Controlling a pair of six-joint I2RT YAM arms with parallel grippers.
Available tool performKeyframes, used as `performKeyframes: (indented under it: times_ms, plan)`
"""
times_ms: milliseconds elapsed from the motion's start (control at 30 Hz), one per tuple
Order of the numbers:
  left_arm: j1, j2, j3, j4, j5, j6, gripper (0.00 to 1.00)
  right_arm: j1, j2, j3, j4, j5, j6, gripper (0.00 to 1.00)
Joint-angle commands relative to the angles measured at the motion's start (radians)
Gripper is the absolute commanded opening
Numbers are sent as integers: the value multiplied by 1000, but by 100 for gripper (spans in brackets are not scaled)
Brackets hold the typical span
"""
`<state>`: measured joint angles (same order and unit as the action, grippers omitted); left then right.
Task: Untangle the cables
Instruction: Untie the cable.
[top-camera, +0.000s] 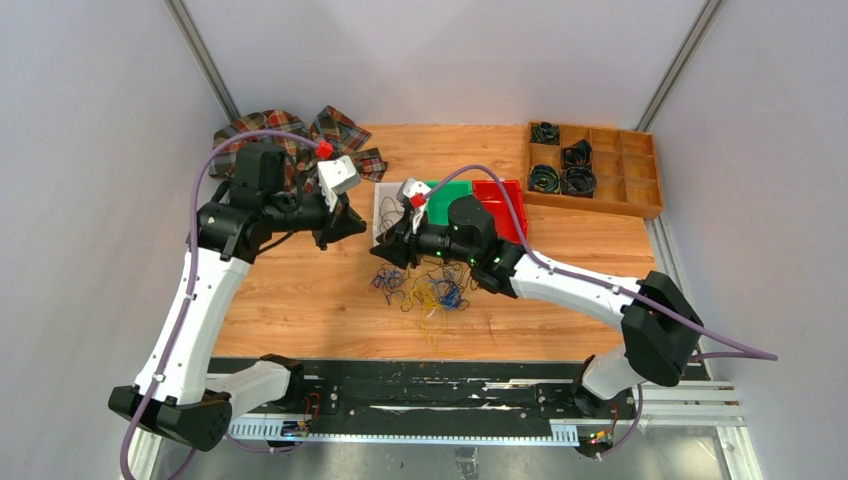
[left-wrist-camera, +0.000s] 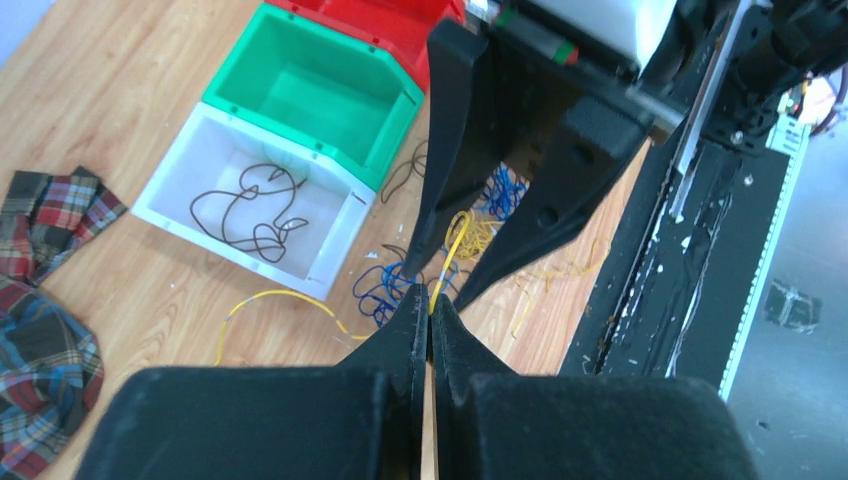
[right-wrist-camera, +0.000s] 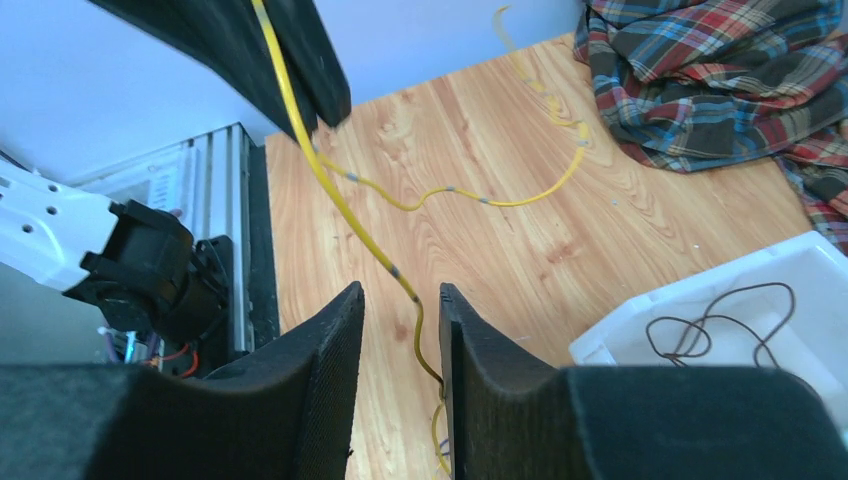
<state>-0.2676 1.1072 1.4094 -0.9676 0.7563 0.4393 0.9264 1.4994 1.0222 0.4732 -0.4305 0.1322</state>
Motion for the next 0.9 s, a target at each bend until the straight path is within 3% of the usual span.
performKeyframes:
  times_ms: [0,567,867]
  plan:
    - [-11,12,113,12,-7,-94,1,-7,31,-25,144,-24,111,34]
    - [-11,96,621,20,-137,-174,1,-9,53,-285,319,112,137,28]
    - [-11,98,732,187,-261,-238,1,-8,119,-415,407,168,156,25]
